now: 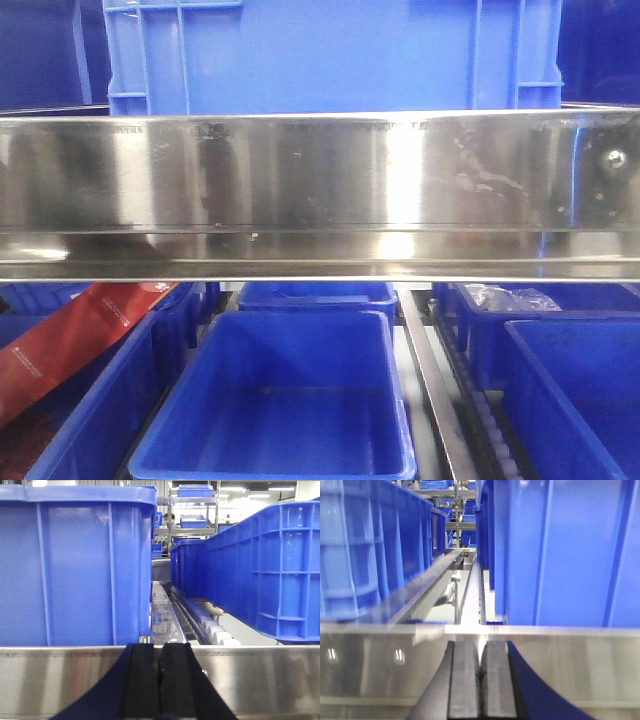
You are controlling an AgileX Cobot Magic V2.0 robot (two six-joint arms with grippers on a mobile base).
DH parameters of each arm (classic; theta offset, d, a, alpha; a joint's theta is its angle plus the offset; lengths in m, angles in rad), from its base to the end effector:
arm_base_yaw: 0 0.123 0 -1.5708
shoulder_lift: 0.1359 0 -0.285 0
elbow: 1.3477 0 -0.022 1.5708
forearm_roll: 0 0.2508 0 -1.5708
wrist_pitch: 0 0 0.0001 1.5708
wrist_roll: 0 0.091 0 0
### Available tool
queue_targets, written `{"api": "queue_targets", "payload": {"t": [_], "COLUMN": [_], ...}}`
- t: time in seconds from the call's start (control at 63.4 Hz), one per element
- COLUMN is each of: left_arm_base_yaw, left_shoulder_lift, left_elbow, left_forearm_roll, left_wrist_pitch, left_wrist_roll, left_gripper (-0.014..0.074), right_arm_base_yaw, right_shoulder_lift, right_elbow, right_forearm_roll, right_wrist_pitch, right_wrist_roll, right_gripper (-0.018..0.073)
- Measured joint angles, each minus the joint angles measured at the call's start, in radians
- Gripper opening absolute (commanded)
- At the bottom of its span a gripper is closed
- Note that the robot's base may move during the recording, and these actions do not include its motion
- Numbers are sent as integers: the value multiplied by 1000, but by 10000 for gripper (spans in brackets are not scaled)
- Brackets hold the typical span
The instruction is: Place valve from conveyor to right shelf box
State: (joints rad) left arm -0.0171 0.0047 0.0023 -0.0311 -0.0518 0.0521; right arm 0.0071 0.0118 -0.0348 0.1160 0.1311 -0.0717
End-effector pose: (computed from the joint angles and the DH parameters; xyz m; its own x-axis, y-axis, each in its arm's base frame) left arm 0.0563 -0.0008 0.2168 0.1319 0.0188 -0.9911 0.0127 0.9997 0.0206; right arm 0.0559 0.0018 0.2125 -0.0210 0.0431 -0.9988 -0.0213 0.9988 0.0436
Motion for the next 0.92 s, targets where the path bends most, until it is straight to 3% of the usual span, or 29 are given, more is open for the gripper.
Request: {"api": "queue_targets", "payload": {"t": [0.915], "left_arm_base_yaw": [0], "left_shoulder_lift": [0], "left_elbow": [0], "left_forearm_roll": [0], "left_wrist_pitch": [-2], "left_wrist_roll": [0], "left_gripper": [-111], "right_arm_base_yaw": [-2], "right_shoulder_lift": [-8], "right_elbow": [33], "right_forearm_roll": [6], "right_wrist_pitch": [-46], "right_wrist_roll": [-16], "right_gripper": [-162]}}
